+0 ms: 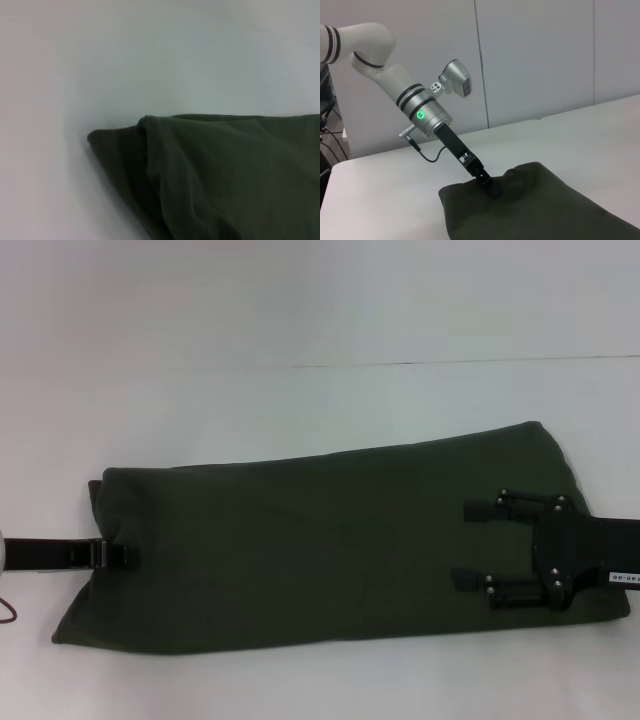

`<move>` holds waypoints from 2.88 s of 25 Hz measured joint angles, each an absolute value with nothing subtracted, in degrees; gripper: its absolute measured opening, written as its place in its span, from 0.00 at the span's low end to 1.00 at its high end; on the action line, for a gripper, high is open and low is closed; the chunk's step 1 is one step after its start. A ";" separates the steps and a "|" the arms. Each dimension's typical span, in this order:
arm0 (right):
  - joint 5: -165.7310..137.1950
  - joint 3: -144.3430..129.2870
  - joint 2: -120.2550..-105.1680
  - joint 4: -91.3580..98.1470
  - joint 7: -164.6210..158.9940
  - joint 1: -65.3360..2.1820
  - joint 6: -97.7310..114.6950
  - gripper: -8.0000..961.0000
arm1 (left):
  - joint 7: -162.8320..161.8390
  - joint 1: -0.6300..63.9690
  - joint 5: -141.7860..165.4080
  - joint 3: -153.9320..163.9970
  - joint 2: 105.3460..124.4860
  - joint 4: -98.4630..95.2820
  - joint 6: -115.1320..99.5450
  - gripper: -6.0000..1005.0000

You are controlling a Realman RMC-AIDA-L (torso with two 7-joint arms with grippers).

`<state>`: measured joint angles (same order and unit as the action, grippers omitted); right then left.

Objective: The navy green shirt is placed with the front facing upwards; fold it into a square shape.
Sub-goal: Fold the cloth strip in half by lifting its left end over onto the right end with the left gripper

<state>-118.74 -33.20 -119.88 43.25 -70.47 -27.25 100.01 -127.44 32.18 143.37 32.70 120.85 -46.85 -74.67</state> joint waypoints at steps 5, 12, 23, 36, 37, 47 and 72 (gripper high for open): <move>-118.62 -33.45 -119.88 43.24 -70.49 -27.25 99.95 0.92 | -127.56 31.80 143.46 33.13 121.06 -48.55 -73.78 0.10; -118.51 -33.29 -119.91 42.83 -70.49 -27.41 99.63 0.92 | -127.60 29.52 143.46 32.10 120.89 -52.97 -73.03 0.10; -118.64 -33.48 -119.95 40.27 -70.03 -27.73 95.06 0.92 | -124.51 29.39 133.16 30.59 121.25 -57.19 -81.02 0.10; -118.50 -31.62 -119.53 40.50 -69.91 -23.94 94.20 0.92 | -127.29 37.08 115.62 47.51 124.45 -52.84 -79.66 0.10; -118.49 -31.29 -119.47 40.52 -69.90 -23.54 94.16 0.92 | -127.34 37.53 113.92 50.15 124.46 -51.86 -77.73 0.10; -118.41 -27.58 -119.33 40.80 -69.01 -20.72 94.82 0.92 | -128.85 42.06 104.41 71.00 124.58 -41.05 -58.05 0.10; -118.57 -26.04 -119.36 40.81 -68.81 -19.63 94.78 0.92 | -126.47 45.00 88.63 91.86 124.72 -37.83 -43.27 0.10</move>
<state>-118.57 -26.04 -119.36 40.81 -68.82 -19.63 94.78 -126.47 45.00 88.63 91.86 124.72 -37.83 -43.27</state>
